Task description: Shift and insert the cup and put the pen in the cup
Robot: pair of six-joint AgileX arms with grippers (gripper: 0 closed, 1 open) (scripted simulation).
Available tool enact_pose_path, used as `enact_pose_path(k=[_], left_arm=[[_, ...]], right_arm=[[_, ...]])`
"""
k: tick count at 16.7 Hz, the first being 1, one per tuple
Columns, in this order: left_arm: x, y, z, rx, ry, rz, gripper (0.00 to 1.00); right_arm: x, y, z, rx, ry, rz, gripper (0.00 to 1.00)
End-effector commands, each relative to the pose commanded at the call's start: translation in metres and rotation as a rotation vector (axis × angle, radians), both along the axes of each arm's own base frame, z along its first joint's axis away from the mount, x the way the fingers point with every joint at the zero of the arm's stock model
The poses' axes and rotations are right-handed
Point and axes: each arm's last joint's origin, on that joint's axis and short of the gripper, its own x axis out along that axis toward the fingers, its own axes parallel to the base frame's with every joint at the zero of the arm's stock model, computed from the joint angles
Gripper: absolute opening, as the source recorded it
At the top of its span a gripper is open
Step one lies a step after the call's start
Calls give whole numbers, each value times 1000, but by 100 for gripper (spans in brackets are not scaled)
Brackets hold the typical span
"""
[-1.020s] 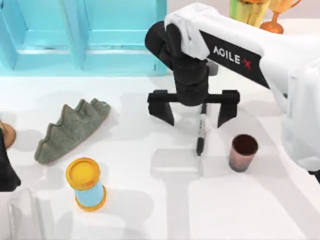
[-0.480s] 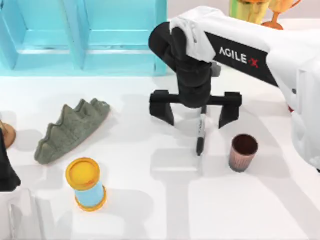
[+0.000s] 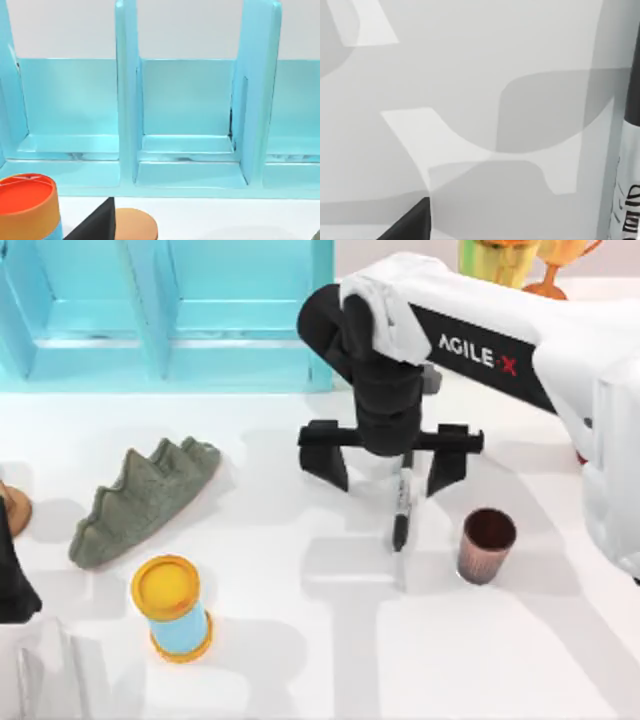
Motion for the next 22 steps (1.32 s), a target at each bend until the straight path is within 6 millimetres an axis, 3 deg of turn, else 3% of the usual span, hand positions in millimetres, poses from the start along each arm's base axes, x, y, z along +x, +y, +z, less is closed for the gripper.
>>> enact_pose_path(k=[8, 16, 17, 22], left_arm=[[0, 0, 0, 0, 0, 0, 100], [0, 0, 0, 0, 0, 0, 100], [0, 0, 0, 0, 0, 0, 100], [0, 0, 0, 0, 0, 0, 100]], right_arm=[[0, 0, 0, 0, 0, 0, 2], [0, 0, 0, 0, 0, 0, 0], [2, 8, 32, 81, -66, -18, 0], [-10, 10, 47, 80, -64, -19, 0]])
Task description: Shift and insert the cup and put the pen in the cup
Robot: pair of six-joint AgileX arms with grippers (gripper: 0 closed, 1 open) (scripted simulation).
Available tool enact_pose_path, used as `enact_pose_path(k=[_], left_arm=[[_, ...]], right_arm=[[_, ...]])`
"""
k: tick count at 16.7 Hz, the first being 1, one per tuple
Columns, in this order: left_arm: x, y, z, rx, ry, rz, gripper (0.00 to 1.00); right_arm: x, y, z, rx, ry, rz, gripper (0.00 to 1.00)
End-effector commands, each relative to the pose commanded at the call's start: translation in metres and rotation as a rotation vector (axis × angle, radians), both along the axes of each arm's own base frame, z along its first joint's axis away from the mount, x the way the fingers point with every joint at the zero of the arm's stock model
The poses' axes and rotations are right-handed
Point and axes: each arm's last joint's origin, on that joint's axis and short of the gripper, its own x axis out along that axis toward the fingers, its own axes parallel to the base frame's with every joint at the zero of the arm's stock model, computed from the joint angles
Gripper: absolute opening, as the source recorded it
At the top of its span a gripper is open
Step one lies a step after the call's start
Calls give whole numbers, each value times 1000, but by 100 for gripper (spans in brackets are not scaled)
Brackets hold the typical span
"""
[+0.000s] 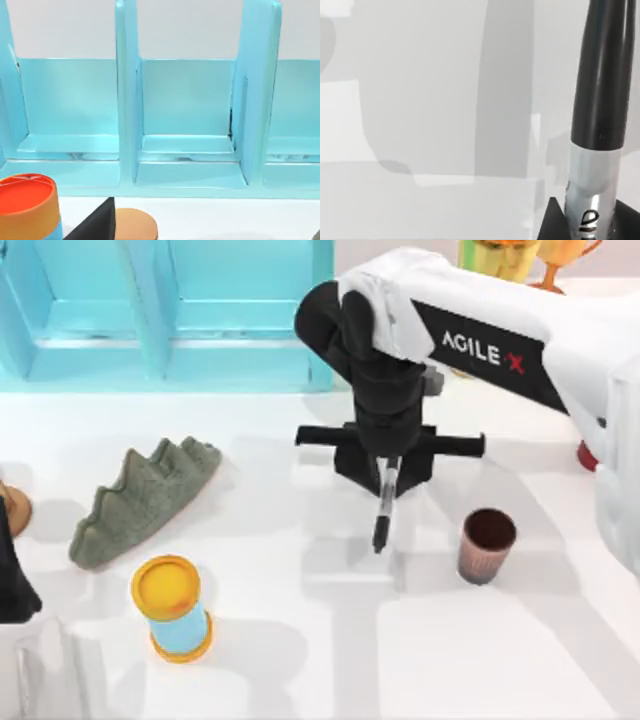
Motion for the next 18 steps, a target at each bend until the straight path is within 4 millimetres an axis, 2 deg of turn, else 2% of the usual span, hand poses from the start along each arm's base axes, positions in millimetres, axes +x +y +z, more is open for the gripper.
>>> enact_pose_path(k=[18], left_arm=[[0, 0, 0, 0, 0, 0, 100]], right_arm=[[-78, 0, 79, 5, -8, 2, 0]])
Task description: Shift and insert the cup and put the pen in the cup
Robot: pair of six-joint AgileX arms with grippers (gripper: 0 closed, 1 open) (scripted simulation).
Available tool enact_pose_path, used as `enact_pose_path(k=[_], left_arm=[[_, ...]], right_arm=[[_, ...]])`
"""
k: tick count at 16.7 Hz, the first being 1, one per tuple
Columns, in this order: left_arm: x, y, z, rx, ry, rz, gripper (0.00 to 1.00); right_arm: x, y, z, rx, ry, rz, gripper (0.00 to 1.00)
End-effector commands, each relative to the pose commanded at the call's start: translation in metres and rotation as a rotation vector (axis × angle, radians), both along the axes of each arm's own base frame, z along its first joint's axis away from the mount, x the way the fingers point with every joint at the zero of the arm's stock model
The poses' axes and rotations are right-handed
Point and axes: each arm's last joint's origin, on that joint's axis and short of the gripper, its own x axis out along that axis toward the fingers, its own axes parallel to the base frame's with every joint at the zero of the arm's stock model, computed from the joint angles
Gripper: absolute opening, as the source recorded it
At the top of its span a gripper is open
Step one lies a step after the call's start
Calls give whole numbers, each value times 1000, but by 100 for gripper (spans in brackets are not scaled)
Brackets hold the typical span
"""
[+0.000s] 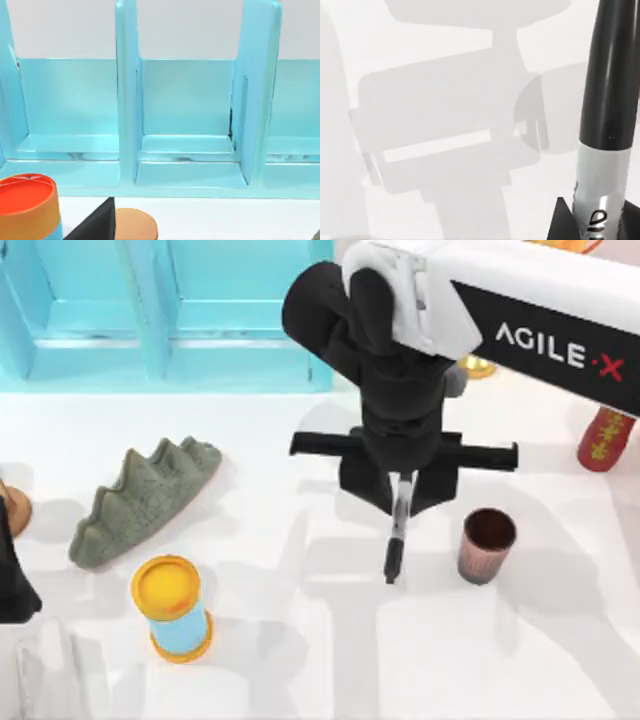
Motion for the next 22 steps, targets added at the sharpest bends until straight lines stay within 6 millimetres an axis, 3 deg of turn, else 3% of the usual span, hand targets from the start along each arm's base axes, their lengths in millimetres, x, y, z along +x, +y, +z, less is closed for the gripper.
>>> enact_pose_path(k=[2, 7, 12, 16, 22], left_arm=[[0, 0, 0, 0, 0, 0, 100], [0, 0, 0, 0, 0, 0, 100], [0, 0, 0, 0, 0, 0, 100], [0, 0, 0, 0, 0, 0, 100], [0, 0, 0, 0, 0, 0, 100]], right_arm=[[-9, -1, 5, -4, 5, -1, 0], [-7, -2, 4, -3, 5, -6, 0], [-10, 1, -24, -59, -38, 83, 0], [-15, 11, -40, -67, -242, 234, 0], [-33, 28, -46, -100, -717, 447, 0]])
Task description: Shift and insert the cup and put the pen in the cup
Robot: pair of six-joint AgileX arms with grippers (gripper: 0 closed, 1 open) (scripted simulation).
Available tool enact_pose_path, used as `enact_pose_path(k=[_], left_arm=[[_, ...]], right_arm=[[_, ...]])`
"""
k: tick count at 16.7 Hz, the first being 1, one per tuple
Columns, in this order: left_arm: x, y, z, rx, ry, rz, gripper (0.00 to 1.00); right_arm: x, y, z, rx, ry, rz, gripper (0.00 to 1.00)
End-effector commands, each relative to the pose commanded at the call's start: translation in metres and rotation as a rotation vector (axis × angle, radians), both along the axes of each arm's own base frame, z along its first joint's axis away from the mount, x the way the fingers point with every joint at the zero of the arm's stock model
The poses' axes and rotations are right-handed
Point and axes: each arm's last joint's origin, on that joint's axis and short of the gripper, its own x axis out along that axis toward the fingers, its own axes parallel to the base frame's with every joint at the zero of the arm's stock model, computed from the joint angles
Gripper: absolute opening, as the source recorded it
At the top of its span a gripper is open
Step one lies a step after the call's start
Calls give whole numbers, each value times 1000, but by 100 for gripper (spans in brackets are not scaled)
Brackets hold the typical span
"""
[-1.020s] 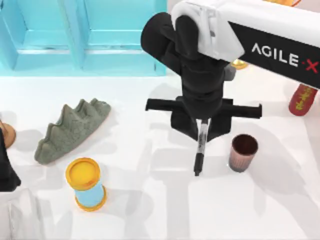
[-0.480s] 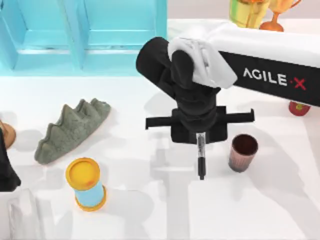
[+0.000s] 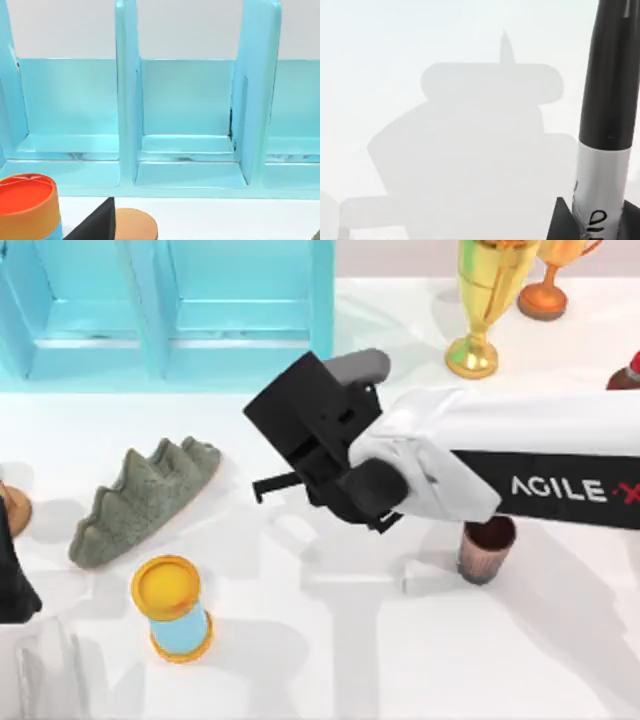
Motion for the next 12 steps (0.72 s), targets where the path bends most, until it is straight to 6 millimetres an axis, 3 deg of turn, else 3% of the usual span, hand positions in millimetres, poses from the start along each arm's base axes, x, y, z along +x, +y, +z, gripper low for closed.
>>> enact_pose_path(k=[6, 12], left_arm=[[0, 0, 0, 0, 0, 0, 100], [0, 0, 0, 0, 0, 0, 100]], right_arm=[[-39, 2, 11, -13, -482, 42, 0], [-91, -22, 27, 18, -792, -112, 0]])
